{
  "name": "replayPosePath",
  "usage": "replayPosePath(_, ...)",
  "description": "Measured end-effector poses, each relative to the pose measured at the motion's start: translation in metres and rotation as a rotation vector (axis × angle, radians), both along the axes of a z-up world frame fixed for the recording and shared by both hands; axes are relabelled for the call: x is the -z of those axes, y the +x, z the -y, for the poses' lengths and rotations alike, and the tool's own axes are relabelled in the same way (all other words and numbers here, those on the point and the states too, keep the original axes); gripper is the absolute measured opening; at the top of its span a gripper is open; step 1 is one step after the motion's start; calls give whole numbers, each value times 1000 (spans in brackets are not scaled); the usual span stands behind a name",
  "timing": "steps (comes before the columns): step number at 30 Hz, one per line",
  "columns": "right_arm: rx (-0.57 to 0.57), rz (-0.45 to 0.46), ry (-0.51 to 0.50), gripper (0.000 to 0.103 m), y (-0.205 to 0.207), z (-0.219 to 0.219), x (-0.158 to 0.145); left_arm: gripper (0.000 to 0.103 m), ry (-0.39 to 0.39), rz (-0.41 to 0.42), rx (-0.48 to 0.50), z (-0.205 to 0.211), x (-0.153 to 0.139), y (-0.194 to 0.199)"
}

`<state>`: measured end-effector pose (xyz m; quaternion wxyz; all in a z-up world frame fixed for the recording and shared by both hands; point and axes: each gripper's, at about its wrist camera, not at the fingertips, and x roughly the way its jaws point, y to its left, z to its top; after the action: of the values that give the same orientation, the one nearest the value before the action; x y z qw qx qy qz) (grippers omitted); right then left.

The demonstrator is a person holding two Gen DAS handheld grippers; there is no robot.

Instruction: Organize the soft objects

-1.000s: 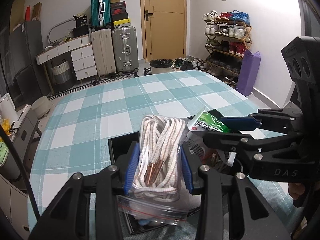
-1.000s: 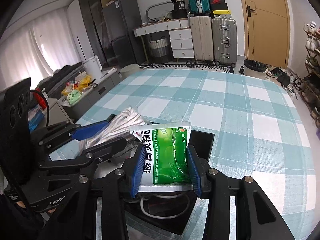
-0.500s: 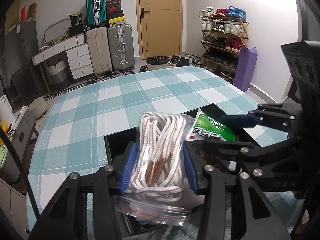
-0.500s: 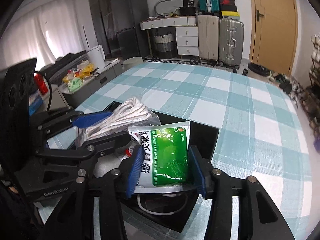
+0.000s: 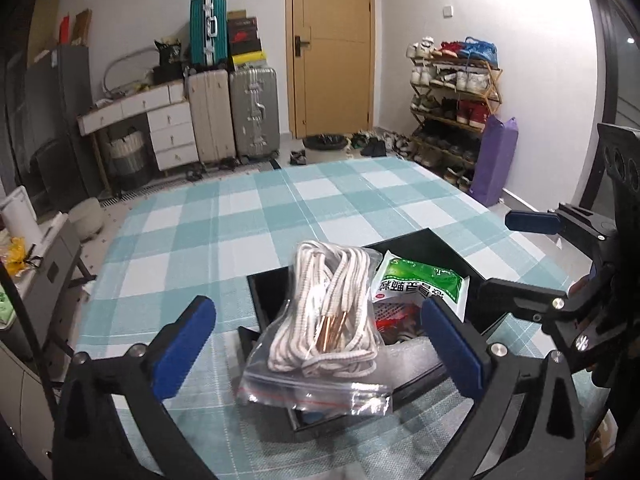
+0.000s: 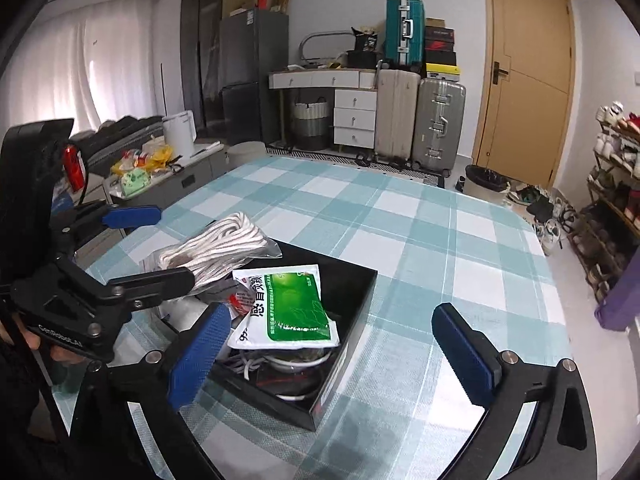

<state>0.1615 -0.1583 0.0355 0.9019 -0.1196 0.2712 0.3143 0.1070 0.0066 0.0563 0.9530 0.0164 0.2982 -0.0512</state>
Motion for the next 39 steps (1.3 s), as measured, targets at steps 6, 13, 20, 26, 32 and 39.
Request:
replayPosePath(6,5,20,55,102,-14,9,-1,103,-31,37,-23,-6,2,-17)
replayPosePath(13,-26,58,69,102,-39,6,6,103,-70,66,-50,-12,10,-34)
replayPosePath(20,-57,80,82,102,-54,1,12,103,-44,76,-42,-10,19,-40)
replayPosePath(26,-70,97,102,102,-60,-3,18,103,-27,103,-72,-10,23,-43)
replayPosePath(32,-60,117,115,102,-61,-3,23,103,-19,126,-105,-11,28,-46)
replayPosePath(39,-55,125,138,102,-58,2,27,103,-39,139,-113,-15,29,-47)
